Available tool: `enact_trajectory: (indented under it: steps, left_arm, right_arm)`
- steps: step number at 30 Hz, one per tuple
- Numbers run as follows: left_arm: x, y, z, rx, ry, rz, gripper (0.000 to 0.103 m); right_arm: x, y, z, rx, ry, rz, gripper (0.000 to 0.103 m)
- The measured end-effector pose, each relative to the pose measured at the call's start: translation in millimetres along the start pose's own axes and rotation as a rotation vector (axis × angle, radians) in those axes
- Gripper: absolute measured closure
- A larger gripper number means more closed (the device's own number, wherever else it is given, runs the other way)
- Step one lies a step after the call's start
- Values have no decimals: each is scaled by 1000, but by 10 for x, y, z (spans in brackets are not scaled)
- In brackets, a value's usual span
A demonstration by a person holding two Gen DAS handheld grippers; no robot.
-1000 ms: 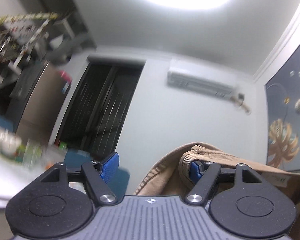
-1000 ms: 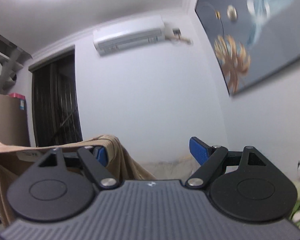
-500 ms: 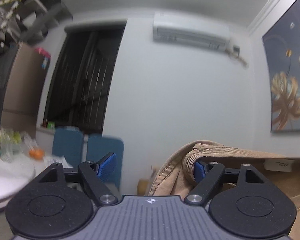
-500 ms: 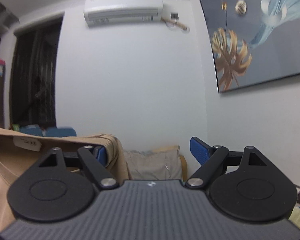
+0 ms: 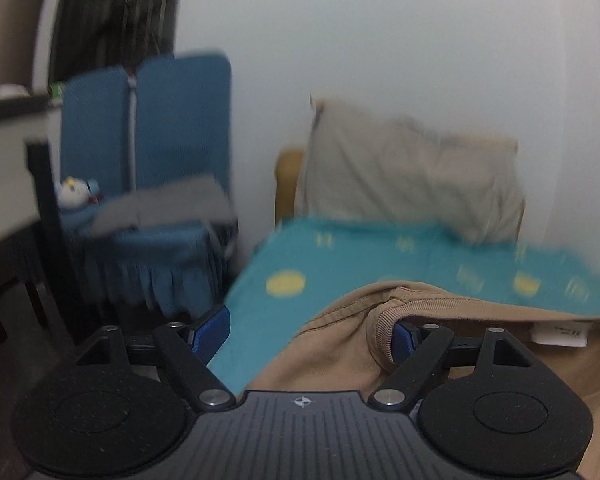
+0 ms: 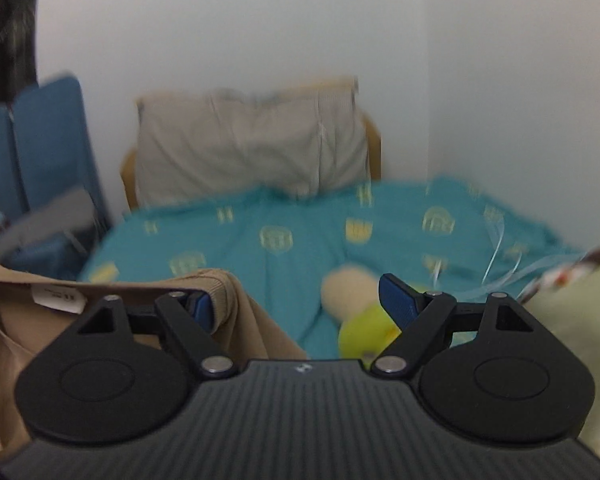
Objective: Fold clothes
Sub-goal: 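Lay the tan T-shirt flat on the bed and open both tools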
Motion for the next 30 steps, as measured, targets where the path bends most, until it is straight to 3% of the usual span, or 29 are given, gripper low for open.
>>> enact_trajectory:
  steps: [2, 6, 11, 13, 18, 23, 27, 30]
  left_arm:
    - [-541, 324, 102, -26, 15, -68, 21]
    - [-1043, 775, 252, -141, 50, -153, 22]
    - [-1135, 795, 234, -162, 152, -277, 20]
    - [-1042, 723, 239, -162, 196, -304, 13]
    - [-320, 550, 145, -166, 207, -235, 8]
    - [719, 658, -113, -105, 196, -91, 5]
    - [1720, 1101, -313, -95, 164, -40, 4]
    - [2402, 1460, -437, -102, 132, -40, 4]
  right_arm:
    - [-503, 333, 84, -4, 19, -85, 20]
    - [-1038, 791, 158, -4, -1, -262, 19]
    - [-1085, 809, 103, -57, -126, -405, 18]
    - [-907, 734, -19, -21, -176, -386, 18]
    - [-143, 693, -157, 13, -178, -237, 18]
    - [926, 1237, -179, 32, -170, -190, 18]
    - [1605, 1724, -276, 110, -149, -185, 18]
    - [1921, 2034, -261, 79, -163, -209, 18]
Point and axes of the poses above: each gripper's, at about its wrist camera, not at the fingertips, and x roughly against the way its jaws point, z to its right, y to its underside, the point moved 4 cm from there along -x, roughly the way its jaws point, and after that the axes turned 13 degrees about -x, right-handed, at the moved point
